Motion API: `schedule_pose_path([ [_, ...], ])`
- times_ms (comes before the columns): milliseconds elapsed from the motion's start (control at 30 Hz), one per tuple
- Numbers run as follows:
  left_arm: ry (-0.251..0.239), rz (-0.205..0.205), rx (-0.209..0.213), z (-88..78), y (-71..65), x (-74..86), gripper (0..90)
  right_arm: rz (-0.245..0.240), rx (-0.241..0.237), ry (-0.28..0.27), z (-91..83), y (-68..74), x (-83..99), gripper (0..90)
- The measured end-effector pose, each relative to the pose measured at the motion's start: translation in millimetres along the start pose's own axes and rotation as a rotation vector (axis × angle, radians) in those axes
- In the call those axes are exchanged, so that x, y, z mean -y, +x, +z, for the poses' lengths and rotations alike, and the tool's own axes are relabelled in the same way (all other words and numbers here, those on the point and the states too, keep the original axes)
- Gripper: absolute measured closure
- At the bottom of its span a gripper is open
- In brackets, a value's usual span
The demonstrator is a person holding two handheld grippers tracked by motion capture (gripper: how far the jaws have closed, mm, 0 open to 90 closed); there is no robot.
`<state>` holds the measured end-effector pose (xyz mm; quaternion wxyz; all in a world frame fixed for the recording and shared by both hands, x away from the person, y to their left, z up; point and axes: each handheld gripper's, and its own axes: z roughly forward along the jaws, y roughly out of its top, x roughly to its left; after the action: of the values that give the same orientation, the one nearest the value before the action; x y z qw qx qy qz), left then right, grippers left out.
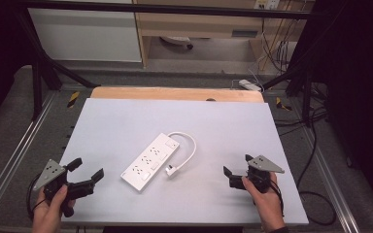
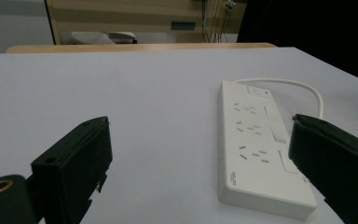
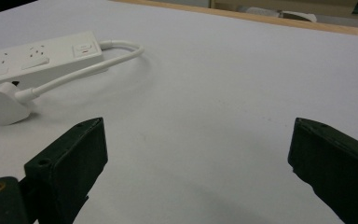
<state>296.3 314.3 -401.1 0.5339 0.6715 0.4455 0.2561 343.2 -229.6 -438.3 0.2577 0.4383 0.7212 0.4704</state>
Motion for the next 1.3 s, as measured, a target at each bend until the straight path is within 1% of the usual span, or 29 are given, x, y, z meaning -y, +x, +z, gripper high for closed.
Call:
schedule_pose_path([
  [67, -0.005, 0.002, 0.003, -0.1, -0.3, -0.4, 5.3, -0.006, 0.001, 0.002, -1.0, 0.3, 0.0, 4.7],
  [133, -0.004, 0.0, 0.005, -1.2, -0.5, -1.1, 5.3, 0.003, -0.003, -0.003, -1.9, 0.3, -0.6, 4.6],
  [200, -0.002, -0.001, 0.011, -3.0, -0.7, -2.2, 5.3, 0.0, -0.002, 0.001, -1.5, 0.2, -0.6, 4.5],
  [233, -0.013, -0.001, 0.011, -5.0, -0.8, -3.4, 5.3, -0.001, -0.003, 0.005, -1.1, 0.1, -0.4, 4.5],
  [267, -0.013, -0.001, 0.011, -5.0, -0.8, -3.4, 5.2, 0.002, -0.004, 0.006, -0.9, 0.1, -0.5, 4.5],
  [300, -0.023, -0.006, 0.02, -6.5, -1.0, -4.6, 5.2, 0.004, -0.006, 0.007, -0.9, 0.2, -0.5, 4.4],
  [433, -0.022, -0.006, 0.031, -6.9, -1.9, -5.7, 4.8, 0.007, -0.003, 0.009, -1.5, 0.1, -0.3, 4.2],
  [467, -0.004, -0.001, 0.035, -5.4, -1.7, -5.3, 4.6, 0.009, -0.002, 0.008, -1.5, 0.1, -0.4, 4.2],
  [533, 0.002, -0.005, 0.035, -4.5, -0.8, -5.1, 4.7, 0.007, -0.002, 0.006, -1.0, -0.4, -0.8, 4.1],
  [567, 0.002, -0.005, 0.035, -4.5, -0.8, -5.1, 4.7, 0.01, -0.002, 0.009, -0.7, -0.6, -1.2, 4.1],
  [667, -0.005, -0.025, 0.045, -4.9, -0.4, -6.8, 4.7, 0.018, -0.002, 0.004, -1.0, -0.8, -1.2, 4.0],
  [767, -0.004, -0.019, 0.047, -4.9, -1.1, -8.3, 4.6, 0.018, 0.0, 0.006, -2.8, -0.9, -0.3, 4.0],
  [833, -0.009, -0.015, 0.047, -5.4, -2.2, -9.8, 4.7, 0.027, 0.001, 0.0, -3.7, -1.1, -0.6, 3.9],
  [900, -0.02, -0.025, 0.045, -5.3, -2.0, -11.1, 4.7, 0.03, 0.002, -0.003, -3.1, -1.7, -1.1, 3.9],
  [933, -0.027, -0.037, 0.045, -5.0, -1.5, -12.0, 4.9, 0.03, 0.0, -0.003, -2.9, -1.9, -1.3, 4.0],
  [967, -0.046, -0.064, 0.047, -5.2, -0.2, -13.2, 5.3, 0.033, -0.005, -0.001, -2.9, -1.9, -1.3, 4.2],
  [1000, -0.071, -0.095, 0.038, -6.5, 2.2, -15.9, 5.4, 0.037, -0.013, -0.002, -3.1, -2.0, -1.2, 4.3],
  [1033, -0.076, -0.095, 0.027, -7.0, 3.0, -17.5, 5.3, 0.038, -0.018, -0.004, -3.3, -1.7, -1.3, 4.3],
  [1067, -0.076, -0.095, 0.027, -7.0, 3.0, -17.5, 5.5, 0.038, -0.021, -0.003, -3.6, -1.2, -1.1, 4.3],
  [1100, -0.077, -0.094, 0.02, -7.5, 3.5, -20.8, 5.6, 0.039, -0.021, -0.002, -4.0, -0.7, -1.0, 4.3],
  [1233, -0.073, -0.088, 0.022, -8.3, 1.2, -25.4, 5.6, 0.037, -0.018, -0.003, -4.6, -1.2, -0.3, 4.3],
  [1300, -0.066, -0.079, 0.032, -7.7, -1.1, -28.8, 5.5, 0.046, -0.02, -0.006, -5.5, -2.4, -0.5, 4.4],
])
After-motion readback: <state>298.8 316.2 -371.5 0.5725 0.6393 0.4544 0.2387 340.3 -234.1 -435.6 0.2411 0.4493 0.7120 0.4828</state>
